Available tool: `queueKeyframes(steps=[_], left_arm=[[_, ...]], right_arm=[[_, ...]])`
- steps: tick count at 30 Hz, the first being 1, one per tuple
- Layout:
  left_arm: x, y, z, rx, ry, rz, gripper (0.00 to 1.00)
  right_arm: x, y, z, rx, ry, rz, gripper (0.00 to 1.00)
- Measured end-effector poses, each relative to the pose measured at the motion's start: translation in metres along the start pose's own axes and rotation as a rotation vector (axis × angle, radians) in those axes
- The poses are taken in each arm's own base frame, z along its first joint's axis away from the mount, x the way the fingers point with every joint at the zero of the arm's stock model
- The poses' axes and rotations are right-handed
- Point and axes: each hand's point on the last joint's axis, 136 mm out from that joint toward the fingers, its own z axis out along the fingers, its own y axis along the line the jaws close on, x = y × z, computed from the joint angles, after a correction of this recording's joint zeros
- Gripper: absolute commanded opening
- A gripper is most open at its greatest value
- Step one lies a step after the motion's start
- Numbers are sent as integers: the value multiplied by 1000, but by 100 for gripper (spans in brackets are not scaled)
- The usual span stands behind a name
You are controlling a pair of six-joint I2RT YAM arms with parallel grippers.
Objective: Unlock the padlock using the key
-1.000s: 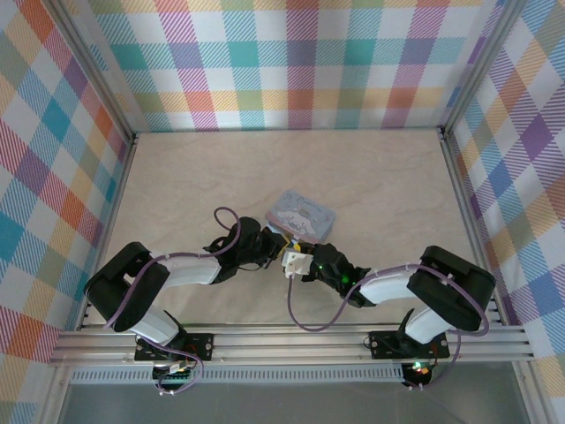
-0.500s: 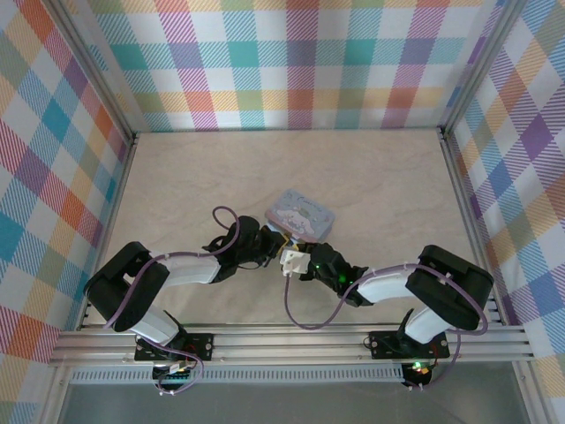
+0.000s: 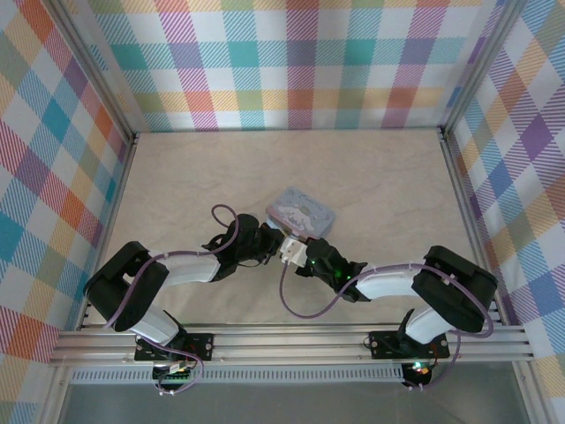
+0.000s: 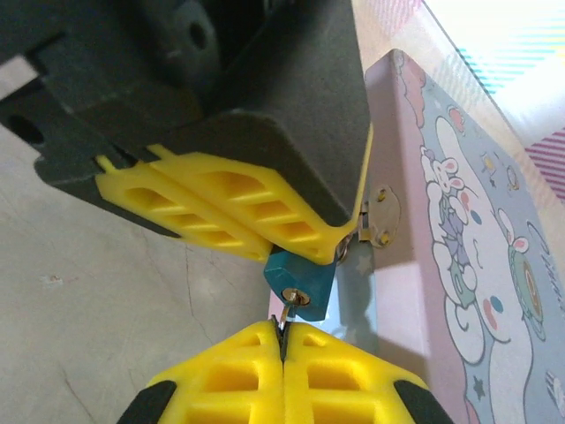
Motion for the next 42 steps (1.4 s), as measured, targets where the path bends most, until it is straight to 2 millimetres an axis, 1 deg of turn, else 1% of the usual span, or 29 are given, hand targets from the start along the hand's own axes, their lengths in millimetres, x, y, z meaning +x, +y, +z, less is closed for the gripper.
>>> queueKeyframes(steps=[4, 8, 13, 14, 17, 22, 25, 29, 32, 35, 38, 42], left_arm=[[0, -1, 0, 2, 0, 0, 0], [2, 3, 2, -9, 8, -2, 0], [4, 8, 8, -33, 17, 12, 0], [4, 10, 10, -39, 19, 15, 2], [6, 15, 15, -54, 29, 18, 17], [6, 16, 18, -50, 31, 35, 32], [5, 17, 18, -55, 23, 45, 47], [3, 24, 15, -90, 13, 57, 60], [0, 22, 7, -103, -4, 72, 70], [-5, 13, -5, -94, -26, 93, 77], [-13, 7, -17, -95, -58, 114, 85], [-26, 4, -28, -112, -86, 129, 90]], right_arm=[[0, 1, 0, -6, -3, 100, 0], [2, 5, -1, -27, -4, 198, 0], [11, 9, 1, -51, 2, 301, 0], [12, 10, 1, -53, 0, 320, 0], [20, 13, 2, -61, 3, 368, 0], [28, 16, 3, -63, 7, 414, 0], [32, 17, 3, -62, 12, 434, 0], [34, 15, 2, -55, 13, 461, 0], [36, 13, 2, -53, 14, 488, 0], [38, 9, 1, -60, 11, 539, 0], [41, -1, 0, -60, 7, 608, 0], [45, -16, -1, -54, 8, 704, 0]])
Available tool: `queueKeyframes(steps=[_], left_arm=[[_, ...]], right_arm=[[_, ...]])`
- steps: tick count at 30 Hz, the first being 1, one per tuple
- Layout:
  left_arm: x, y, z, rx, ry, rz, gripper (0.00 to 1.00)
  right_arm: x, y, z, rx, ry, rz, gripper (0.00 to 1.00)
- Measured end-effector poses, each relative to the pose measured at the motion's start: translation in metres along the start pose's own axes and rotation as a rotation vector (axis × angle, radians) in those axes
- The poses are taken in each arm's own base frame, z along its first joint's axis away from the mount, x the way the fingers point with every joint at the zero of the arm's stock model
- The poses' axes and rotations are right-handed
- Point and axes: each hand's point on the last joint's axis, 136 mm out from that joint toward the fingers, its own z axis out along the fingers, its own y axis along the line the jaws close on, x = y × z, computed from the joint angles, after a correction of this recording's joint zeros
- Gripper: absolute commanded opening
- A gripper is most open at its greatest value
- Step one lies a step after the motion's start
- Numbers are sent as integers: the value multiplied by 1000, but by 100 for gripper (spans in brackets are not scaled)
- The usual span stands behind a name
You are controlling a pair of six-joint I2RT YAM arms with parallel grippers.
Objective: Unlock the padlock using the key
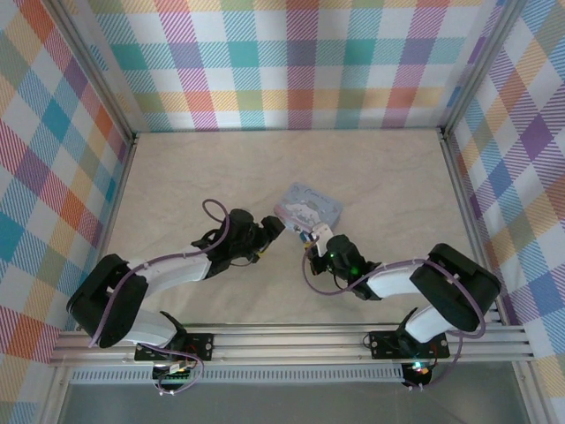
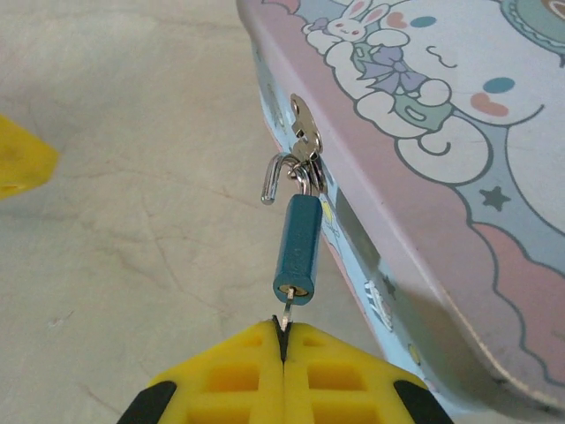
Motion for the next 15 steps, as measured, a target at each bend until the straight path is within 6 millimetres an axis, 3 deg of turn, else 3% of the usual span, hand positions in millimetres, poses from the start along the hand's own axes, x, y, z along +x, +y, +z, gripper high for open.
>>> queueKeyframes(steps=[7, 11, 15], left_arm=[[-34, 11, -8, -46, -36, -6, 99], [-55, -10, -5, -18, -43, 28, 100], [-69, -35, 12, 9, -17, 78, 98]], right_arm=[[-4, -18, -5, -18, 10, 152, 0], [-3, -22, -9, -34, 15, 215, 0], [-2, -24, -10, -56, 28, 282, 0]])
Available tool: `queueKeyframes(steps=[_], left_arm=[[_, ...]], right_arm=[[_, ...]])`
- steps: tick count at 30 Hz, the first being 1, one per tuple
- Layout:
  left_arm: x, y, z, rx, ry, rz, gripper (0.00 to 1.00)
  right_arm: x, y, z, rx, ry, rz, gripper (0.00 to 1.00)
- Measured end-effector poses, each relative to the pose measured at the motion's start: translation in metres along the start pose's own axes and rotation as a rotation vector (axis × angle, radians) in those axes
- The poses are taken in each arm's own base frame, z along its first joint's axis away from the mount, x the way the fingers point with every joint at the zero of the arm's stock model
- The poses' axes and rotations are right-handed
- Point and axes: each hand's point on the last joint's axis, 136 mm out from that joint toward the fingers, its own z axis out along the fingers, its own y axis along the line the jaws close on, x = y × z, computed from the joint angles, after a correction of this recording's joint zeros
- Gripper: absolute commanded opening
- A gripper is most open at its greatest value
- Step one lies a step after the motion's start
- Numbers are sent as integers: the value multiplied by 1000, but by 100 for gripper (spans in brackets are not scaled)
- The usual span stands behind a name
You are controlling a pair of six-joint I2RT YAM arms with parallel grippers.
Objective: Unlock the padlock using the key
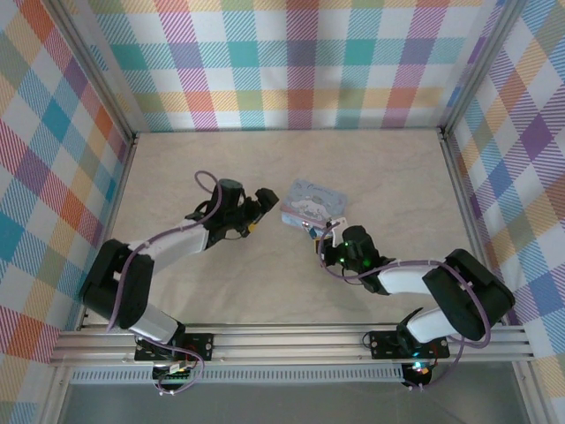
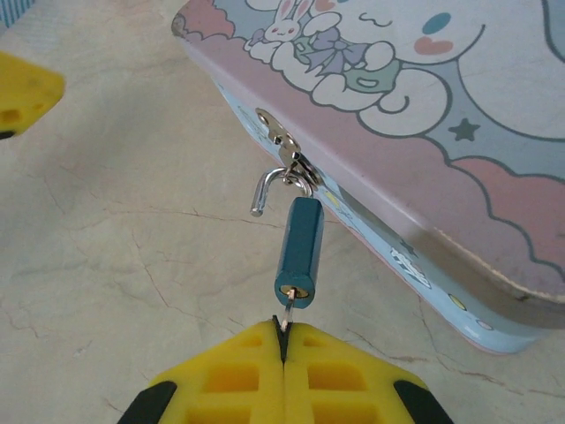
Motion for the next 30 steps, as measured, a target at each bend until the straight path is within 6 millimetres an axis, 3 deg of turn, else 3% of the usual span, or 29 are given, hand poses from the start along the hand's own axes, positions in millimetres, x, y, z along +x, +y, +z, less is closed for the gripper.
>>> queueKeyframes(steps=[6, 15, 21, 30], left_arm=[[-2, -16, 37, 9, 93, 43, 95], [5, -7, 74, -35, 209, 74, 93], [13, 8, 85, -70, 256, 78, 92], [15, 12, 86, -40, 246, 89, 92]], right_arm=[[10, -7, -1, -7, 80, 129, 0], [17, -5, -3, -45, 137, 308, 0], [22, -6, 1, -54, 171, 386, 0], [23, -8, 1, -56, 181, 423, 0]])
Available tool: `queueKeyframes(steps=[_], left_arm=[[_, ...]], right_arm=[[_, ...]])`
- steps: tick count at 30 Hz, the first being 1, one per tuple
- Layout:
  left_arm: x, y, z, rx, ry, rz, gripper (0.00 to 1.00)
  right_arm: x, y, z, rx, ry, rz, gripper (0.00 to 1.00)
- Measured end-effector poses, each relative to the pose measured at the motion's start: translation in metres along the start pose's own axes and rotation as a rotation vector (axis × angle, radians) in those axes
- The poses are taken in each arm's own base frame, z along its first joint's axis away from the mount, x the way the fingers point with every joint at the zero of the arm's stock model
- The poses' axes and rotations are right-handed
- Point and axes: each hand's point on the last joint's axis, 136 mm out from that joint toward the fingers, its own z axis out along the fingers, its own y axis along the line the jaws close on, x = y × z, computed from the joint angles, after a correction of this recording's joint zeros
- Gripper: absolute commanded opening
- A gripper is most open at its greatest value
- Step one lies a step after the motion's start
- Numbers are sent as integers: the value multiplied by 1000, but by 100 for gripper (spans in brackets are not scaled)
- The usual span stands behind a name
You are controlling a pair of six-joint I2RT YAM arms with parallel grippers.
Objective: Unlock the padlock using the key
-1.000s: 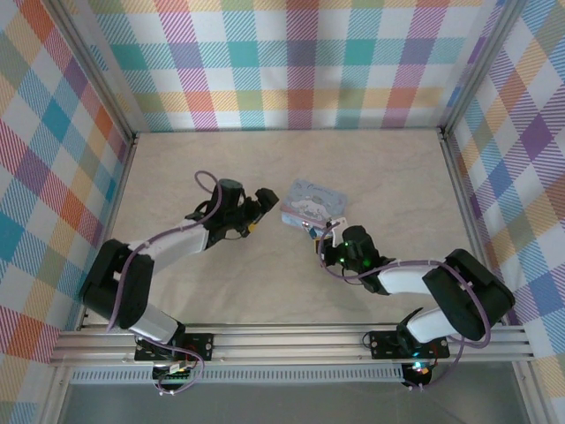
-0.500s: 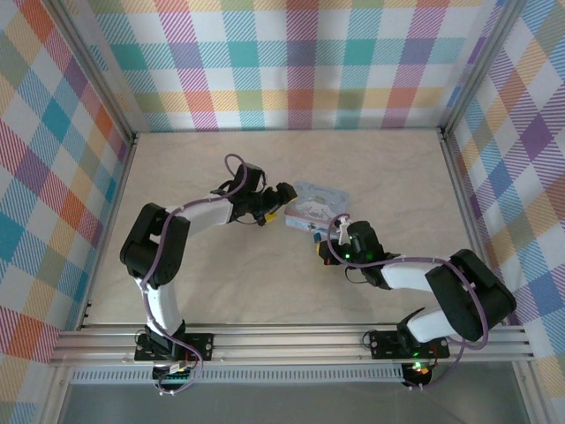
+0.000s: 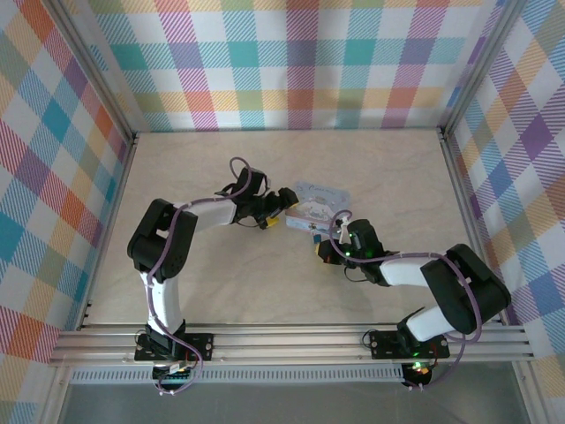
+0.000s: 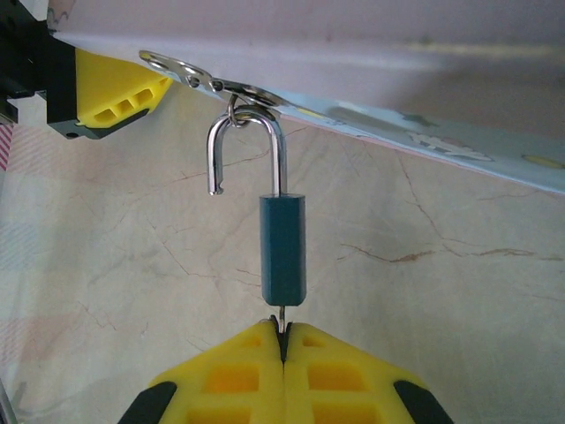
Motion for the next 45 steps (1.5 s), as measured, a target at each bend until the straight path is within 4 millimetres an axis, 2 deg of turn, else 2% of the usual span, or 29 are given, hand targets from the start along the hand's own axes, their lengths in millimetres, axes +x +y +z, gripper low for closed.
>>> queueKeyframes(steps=[9, 22, 30, 35, 45], left_arm=[[13, 10, -9, 31, -21, -17, 92], [35, 23, -25, 37, -33, -47, 92], [36, 23, -27, 35, -35, -57, 92], [38, 23, -28, 31, -38, -63, 93], [39, 25, -30, 28, -42, -70, 93]], right_arm=[[1, -8, -3, 14, 17, 21, 0], [-1, -9, -6, 3, 22, 35, 0], [-1, -11, -6, 11, 22, 38, 11], [0, -19, -7, 45, 25, 49, 16], [2, -26, -20, 104, 29, 15, 34]])
